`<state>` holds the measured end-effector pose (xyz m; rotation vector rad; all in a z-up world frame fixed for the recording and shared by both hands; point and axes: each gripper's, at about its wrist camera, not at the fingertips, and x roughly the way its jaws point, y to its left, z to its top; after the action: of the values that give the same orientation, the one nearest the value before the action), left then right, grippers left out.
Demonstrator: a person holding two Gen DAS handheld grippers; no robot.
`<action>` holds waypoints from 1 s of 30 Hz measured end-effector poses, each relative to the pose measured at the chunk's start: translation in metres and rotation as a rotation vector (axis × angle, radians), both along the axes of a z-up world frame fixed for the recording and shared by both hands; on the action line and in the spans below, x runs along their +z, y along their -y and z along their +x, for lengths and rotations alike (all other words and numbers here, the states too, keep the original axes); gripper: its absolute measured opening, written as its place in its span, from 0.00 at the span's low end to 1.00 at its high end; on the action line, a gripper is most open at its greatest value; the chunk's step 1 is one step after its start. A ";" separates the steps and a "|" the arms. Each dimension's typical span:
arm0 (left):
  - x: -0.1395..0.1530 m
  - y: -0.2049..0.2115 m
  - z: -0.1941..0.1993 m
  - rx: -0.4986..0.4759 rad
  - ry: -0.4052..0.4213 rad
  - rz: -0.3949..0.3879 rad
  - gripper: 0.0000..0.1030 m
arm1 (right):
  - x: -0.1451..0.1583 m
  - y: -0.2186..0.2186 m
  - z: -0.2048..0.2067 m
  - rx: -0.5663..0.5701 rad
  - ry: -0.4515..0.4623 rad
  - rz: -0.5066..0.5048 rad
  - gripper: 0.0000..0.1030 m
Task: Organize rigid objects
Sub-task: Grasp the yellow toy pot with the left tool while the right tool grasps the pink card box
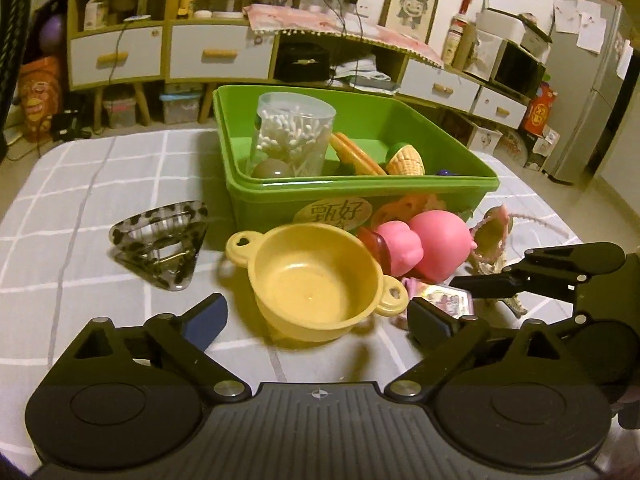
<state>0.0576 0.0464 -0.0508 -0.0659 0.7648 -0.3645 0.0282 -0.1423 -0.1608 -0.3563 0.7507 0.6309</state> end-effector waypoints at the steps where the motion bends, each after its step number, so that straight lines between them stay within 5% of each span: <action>1: 0.000 0.000 0.001 0.000 -0.003 -0.011 0.94 | 0.000 -0.001 -0.001 0.002 0.002 -0.002 0.29; 6: 0.004 -0.004 0.002 0.012 -0.008 -0.077 0.94 | 0.001 0.002 -0.003 -0.002 -0.006 0.003 0.25; 14: 0.002 0.006 0.003 0.007 -0.001 -0.027 0.95 | 0.004 0.009 -0.006 -0.014 -0.032 0.025 0.23; 22: 0.009 0.010 0.009 0.069 -0.035 -0.082 0.98 | 0.005 0.013 -0.007 -0.015 -0.045 0.035 0.23; 30: 0.017 -0.013 0.006 0.164 -0.074 -0.207 0.85 | 0.009 0.017 -0.008 -0.024 -0.057 0.057 0.20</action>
<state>0.0634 0.0598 -0.0336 -0.3361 0.7867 -0.2848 0.0204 -0.1598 -0.1522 -0.2770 0.7888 0.6406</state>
